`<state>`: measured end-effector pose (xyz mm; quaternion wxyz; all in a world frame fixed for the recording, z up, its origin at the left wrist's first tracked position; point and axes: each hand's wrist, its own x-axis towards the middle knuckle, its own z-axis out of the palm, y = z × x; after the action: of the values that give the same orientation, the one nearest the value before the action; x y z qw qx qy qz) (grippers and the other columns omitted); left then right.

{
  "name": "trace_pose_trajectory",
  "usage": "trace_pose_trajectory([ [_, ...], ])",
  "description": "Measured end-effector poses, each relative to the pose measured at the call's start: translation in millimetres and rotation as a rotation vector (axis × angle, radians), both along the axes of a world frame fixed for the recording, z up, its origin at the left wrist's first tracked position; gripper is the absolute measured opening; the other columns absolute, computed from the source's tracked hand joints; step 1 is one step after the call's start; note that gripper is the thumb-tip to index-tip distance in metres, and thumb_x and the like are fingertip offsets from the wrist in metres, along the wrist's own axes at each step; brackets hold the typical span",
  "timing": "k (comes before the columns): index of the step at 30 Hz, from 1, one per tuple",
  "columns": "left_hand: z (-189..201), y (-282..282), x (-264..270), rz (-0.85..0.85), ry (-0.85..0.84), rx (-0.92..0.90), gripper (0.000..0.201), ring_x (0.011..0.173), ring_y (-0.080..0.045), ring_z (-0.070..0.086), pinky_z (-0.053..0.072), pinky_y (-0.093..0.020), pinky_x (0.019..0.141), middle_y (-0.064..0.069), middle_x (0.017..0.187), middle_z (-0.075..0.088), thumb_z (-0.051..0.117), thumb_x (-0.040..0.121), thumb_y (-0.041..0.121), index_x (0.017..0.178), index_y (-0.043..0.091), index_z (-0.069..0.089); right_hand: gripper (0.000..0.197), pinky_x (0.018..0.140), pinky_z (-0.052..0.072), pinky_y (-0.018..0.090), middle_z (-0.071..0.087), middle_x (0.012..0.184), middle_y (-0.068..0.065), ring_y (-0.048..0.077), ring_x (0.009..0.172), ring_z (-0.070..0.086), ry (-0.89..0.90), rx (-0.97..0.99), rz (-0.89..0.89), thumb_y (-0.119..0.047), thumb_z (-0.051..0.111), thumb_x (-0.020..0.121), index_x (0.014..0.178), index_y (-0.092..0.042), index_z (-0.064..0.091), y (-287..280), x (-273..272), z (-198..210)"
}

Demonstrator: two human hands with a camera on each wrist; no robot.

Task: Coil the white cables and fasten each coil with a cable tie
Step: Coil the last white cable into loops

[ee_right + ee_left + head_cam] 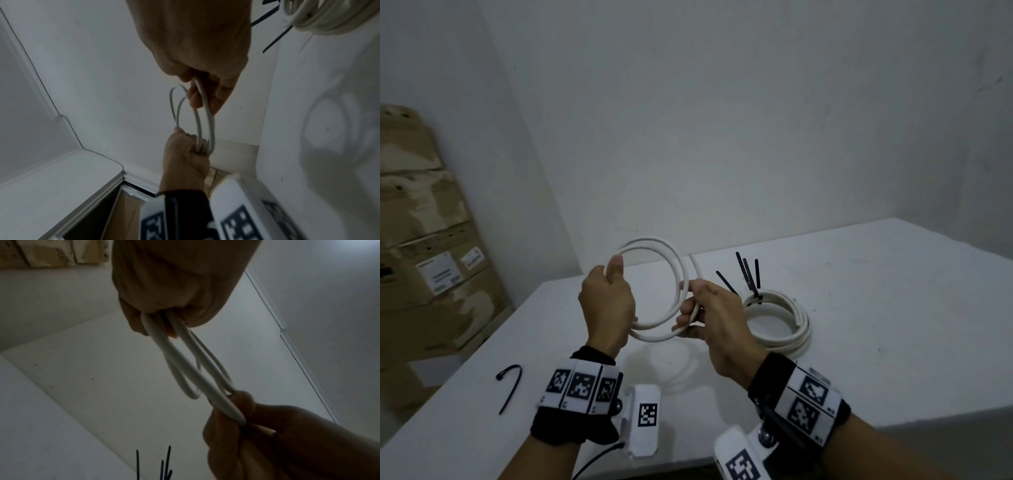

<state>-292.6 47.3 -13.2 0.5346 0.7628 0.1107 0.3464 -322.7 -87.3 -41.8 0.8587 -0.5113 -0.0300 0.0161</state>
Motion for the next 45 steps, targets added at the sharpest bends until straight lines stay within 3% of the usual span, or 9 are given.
trace_pose_trajectory([
  [8,-7,-9,-3,-0.101,0.015,-0.208,0.042,0.048,-0.022,0.037,0.033,-0.026,0.038,-0.01,0.064,0.039,0.044,0.099,0.042,0.07,0.011,0.039,0.031,0.049,0.04,0.026,0.033,0.057,0.001,0.013,0.049,0.032,0.321,0.258,-0.025,-0.025,0.037,0.101,0.084,-0.008,0.056,3,19,-14],
  [12,-7,-15,-6,-0.132,0.019,-0.089,0.041,0.051,-0.022,0.04,0.037,-0.029,0.043,-0.009,0.063,0.042,0.042,0.1,0.039,0.07,0.012,0.041,0.032,0.042,0.03,0.02,0.031,0.05,-0.001,0.01,0.041,0.03,0.305,0.23,0.205,-0.023,0.04,0.099,0.087,-0.005,0.065,4,19,-16],
  [16,-13,-17,-10,-0.077,0.063,0.047,0.035,0.065,-0.027,0.051,0.049,-0.042,0.061,-0.008,0.07,0.051,0.04,0.101,0.036,0.081,0.01,0.051,0.068,0.047,0.018,0.022,0.028,0.047,-0.003,0.009,0.046,0.021,0.206,0.328,0.295,-0.051,0.027,0.098,0.081,-0.001,0.071,5,21,-8],
  [19,-16,-19,-11,-0.078,0.122,0.035,0.035,0.063,-0.023,0.049,0.049,-0.037,0.055,-0.008,0.071,0.049,0.039,0.101,0.034,0.082,0.006,0.05,0.071,0.043,0.022,0.02,0.029,0.045,-0.004,0.009,0.041,0.024,0.159,0.307,0.189,-0.069,0.032,0.088,0.066,-0.009,0.063,4,19,-5],
  [22,-19,-20,-10,-0.111,0.184,0.01,0.037,0.058,-0.021,0.045,0.045,-0.029,0.045,-0.009,0.07,0.047,0.04,0.101,0.034,0.084,0.004,0.05,0.033,0.038,0.028,0.019,0.032,0.047,-0.007,0.007,0.037,0.029,0.117,0.198,0.022,-0.035,0.06,0.089,0.066,-0.017,0.045,6,17,-4],
  [25,-21,-19,-8,-0.225,0.254,-0.092,0.037,0.051,-0.019,0.04,0.039,-0.022,0.036,-0.008,0.066,0.042,0.043,0.101,0.036,0.079,0.006,0.05,0.017,0.041,0.037,0.021,0.037,0.059,-0.002,0.008,0.045,0.038,0.173,0.222,-0.079,-0.016,0.058,0.091,0.077,-0.013,0.049,6,21,-6],
  [33,-17,-18,-15,-0.456,0.274,-0.577,0.038,0.032,-0.008,0.021,0.025,-0.018,0.033,0.007,0.042,0.026,0.049,0.097,0.042,0.075,0.011,0.045,0.024,0.033,0.032,0.019,0.041,0.051,0.001,0.009,0.036,0.035,0.159,0.4,-0.023,-0.021,0.041,0.1,0.079,-0.011,0.046,-10,29,-3],
  [39,-15,-22,-13,-0.359,0.166,-0.511,0.033,0.032,-0.009,0.024,0.022,-0.015,0.033,0.002,0.048,0.032,0.054,0.096,0.034,0.075,0.009,0.049,0.021,0.044,0.047,0.023,0.043,0.053,0.003,0.015,0.045,0.041,0.267,0.292,-0.055,-0.009,0.045,0.09,0.07,-0.012,0.052,-7,23,-11],
  [45,-17,-25,-12,-0.286,0.147,-0.455,0.032,0.031,-0.009,0.026,0.021,-0.016,0.033,-0.001,0.052,0.034,0.057,0.095,0.032,0.075,0.008,0.052,0.023,0.035,0.03,0.016,0.041,0.049,0.001,0.013,0.037,0.032,0.375,0.423,0.291,-0.013,0.042,0.085,0.066,-0.01,0.054,-11,22,-14],
])
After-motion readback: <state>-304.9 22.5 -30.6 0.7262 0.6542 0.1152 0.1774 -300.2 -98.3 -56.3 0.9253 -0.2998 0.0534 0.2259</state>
